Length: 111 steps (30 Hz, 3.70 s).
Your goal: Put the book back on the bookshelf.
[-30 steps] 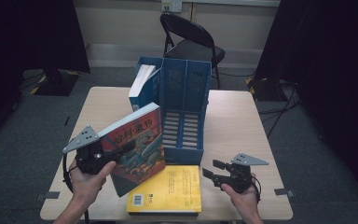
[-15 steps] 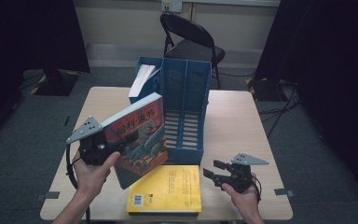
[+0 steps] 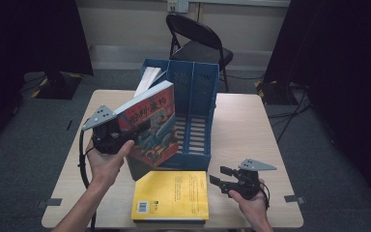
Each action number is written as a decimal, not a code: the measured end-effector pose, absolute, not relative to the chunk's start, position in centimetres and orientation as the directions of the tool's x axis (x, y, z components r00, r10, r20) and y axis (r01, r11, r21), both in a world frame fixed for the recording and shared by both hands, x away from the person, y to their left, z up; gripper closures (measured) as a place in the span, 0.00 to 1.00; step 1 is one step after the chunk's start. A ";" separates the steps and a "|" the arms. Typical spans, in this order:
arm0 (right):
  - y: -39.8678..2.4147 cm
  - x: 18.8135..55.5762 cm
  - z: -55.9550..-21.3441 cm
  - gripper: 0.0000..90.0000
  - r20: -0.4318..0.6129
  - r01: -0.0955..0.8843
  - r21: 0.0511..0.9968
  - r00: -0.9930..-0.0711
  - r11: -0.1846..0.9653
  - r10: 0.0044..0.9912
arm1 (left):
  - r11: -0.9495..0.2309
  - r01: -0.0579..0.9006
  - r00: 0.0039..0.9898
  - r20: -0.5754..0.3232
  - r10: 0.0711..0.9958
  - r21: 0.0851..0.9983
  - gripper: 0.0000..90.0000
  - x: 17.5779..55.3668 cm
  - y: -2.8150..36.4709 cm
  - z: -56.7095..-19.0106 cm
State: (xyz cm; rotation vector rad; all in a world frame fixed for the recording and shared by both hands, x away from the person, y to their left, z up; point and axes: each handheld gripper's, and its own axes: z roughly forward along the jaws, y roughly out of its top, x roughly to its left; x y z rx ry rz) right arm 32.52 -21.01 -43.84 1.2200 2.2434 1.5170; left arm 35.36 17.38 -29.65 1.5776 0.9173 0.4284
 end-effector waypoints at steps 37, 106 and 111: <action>-21.1 32.6 -44.1 0.39 0.296 0.538 0.828 -0.658 0.157 0.693 | 0.009 0.321 0.485 -0.173 0.857 0.947 0.83 43.5 11.2 -29.1; -21.2 32.6 -44.5 0.39 0.285 0.542 0.820 -0.667 0.186 0.688 | -0.117 0.299 0.579 -0.082 0.811 0.947 0.79 44.5 9.8 -37.4; -20.8 32.7 -44.6 0.39 0.282 0.544 0.816 -0.670 0.195 0.686 | -0.132 0.317 0.593 -0.087 0.801 0.939 0.78 44.2 10.3 -37.0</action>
